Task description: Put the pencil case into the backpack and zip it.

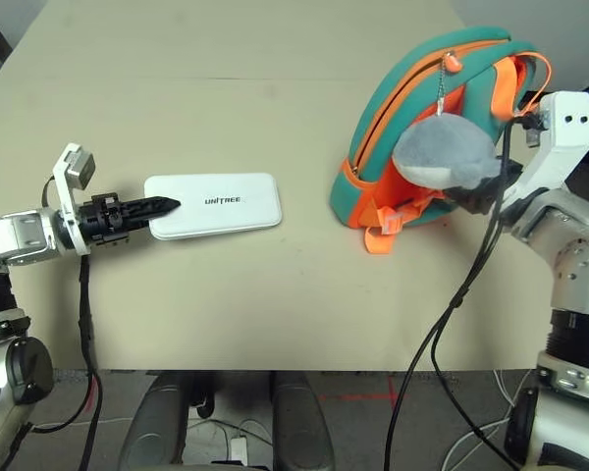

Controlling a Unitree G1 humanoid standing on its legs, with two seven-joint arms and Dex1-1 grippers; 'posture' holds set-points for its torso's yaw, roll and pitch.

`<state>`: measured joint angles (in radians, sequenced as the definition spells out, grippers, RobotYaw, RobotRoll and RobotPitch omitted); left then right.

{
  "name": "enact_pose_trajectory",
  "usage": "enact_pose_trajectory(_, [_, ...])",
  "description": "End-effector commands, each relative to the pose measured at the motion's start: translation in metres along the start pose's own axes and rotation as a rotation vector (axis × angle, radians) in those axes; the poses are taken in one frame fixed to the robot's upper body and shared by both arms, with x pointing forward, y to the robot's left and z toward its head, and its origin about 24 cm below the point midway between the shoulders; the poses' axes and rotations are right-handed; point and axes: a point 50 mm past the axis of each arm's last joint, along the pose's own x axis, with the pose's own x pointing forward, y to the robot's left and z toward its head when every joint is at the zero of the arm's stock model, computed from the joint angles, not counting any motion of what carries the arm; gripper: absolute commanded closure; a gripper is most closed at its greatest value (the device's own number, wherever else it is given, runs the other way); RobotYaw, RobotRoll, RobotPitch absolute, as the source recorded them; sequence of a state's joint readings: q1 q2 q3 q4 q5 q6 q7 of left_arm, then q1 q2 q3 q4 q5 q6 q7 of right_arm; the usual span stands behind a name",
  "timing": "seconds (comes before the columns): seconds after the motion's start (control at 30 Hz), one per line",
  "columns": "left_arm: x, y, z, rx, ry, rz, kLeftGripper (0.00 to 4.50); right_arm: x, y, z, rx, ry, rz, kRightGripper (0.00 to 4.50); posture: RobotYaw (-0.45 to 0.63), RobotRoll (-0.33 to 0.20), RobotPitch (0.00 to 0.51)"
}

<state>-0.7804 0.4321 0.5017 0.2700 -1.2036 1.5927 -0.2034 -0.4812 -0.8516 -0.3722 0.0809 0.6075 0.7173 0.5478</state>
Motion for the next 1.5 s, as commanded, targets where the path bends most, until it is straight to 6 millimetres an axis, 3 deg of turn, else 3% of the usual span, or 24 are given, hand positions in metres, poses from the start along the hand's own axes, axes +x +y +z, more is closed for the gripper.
enact_pose_trajectory(0.03, [0.001, -0.003, 0.012, 0.004, 0.016, 0.021, 3.15, 0.003, 0.007, -0.018, 0.003, 0.018, -0.016, 2.70, -0.10, 0.000, 0.121])
enact_pose_trajectory(0.17, [0.002, -0.011, 0.030, 0.029, 0.032, 0.051, 3.15, 0.007, 0.024, -0.027, 0.006, -0.014, -0.010, 3.97, -0.16, 0.000, 0.092])
enact_pose_trajectory(0.23, [0.003, -0.015, 0.038, 0.036, 0.037, 0.056, 3.15, 0.009, 0.033, -0.031, 0.019, -0.034, -0.001, 4.30, -0.20, 0.000, 0.077])
enact_pose_trajectory(0.4, [0.012, -0.022, 0.056, 0.077, 0.037, 0.075, 3.15, 0.013, 0.049, -0.033, 0.023, -0.072, 0.029, 4.30, -0.23, 0.000, 0.053])
enact_pose_trajectory(0.57, [0.016, -0.024, 0.061, 0.105, 0.046, 0.065, 3.15, 0.015, 0.057, -0.016, -0.005, -0.114, 0.079, 4.30, -0.21, 0.000, 0.037])
enact_pose_trajectory(0.8, [0.015, -0.019, 0.062, 0.118, 0.037, 0.057, 3.15, 0.000, 0.103, 0.008, -0.048, -0.063, 0.338, 4.30, -0.21, 0.000, 0.047])
enact_pose_trajectory(1.0, [0.000, -0.016, 0.077, 0.153, -0.038, 0.087, 3.15, -0.011, 0.142, 0.019, -0.047, 0.010, 0.551, 4.30, -0.20, 0.000, 0.081])
enact_pose_trajectory(1.3, [-0.053, -0.020, 0.090, 0.231, -0.096, 0.151, 3.15, -0.032, 0.136, 0.034, -0.059, 0.128, 0.612, 4.30, -0.15, 0.000, 0.124])
enact_pose_trajectory(1.5, [-0.067, -0.030, 0.082, 0.242, -0.076, 0.133, 3.15, -0.055, 0.132, 0.035, -0.035, 0.187, 0.613, 4.30, -0.14, 0.000, 0.139])
